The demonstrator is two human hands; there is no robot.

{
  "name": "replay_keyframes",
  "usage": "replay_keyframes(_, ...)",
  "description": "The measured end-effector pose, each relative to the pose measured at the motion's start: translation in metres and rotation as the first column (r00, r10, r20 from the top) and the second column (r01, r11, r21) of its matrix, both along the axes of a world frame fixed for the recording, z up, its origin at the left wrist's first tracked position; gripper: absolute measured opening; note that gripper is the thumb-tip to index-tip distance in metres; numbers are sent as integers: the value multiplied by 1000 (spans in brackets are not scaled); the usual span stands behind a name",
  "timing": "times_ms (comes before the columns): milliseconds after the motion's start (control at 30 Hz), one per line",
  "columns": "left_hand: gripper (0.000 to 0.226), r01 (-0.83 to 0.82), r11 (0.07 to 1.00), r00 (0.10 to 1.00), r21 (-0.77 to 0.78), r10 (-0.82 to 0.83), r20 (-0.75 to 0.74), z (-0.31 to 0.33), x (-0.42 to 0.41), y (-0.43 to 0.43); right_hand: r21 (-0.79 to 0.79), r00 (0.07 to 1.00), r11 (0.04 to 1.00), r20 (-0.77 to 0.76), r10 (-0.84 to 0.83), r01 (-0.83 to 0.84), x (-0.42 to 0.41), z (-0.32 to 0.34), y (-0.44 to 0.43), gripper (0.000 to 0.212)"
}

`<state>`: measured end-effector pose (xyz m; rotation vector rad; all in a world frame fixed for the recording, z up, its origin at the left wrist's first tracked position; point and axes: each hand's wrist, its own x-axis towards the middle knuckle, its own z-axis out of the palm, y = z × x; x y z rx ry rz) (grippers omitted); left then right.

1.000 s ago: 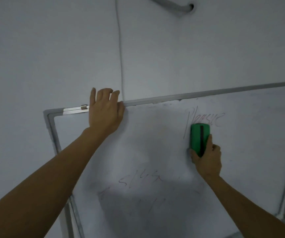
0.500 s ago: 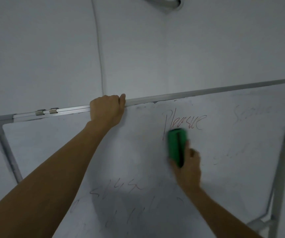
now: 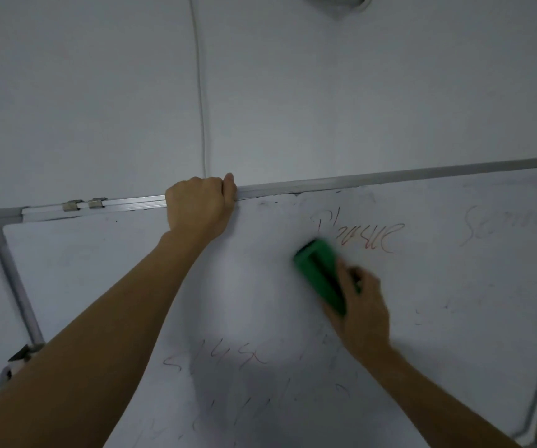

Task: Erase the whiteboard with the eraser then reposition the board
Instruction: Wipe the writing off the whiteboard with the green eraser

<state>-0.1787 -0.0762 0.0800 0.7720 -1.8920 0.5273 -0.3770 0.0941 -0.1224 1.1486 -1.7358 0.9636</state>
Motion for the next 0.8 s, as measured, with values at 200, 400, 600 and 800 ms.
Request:
replay_keyframes(200, 52, -3, 1000, 1000, -21, 3, -19, -2, 1, -7, 154, 977, 986, -192, 92, -62, -17, 5, 9, 99)
replay_keyframes(400, 51, 3, 999, 1000, -36, -4, -21, -2, -5, -4, -171, 989, 985, 149, -9, 35, -16, 83, 1, 98)
replay_keyframes(600, 54, 18, 1000, 999, -15, -19, -40, -3, 0, -7, 209, 978, 975, -176, 109, -71, 11, 9, 5, 97)
replay_keyframes(800, 54, 11, 1000, 999, -4, -11, -30, -2, -4, -2, -184, 945, 981, 326, 1, 63, -23, 94, 15, 101)
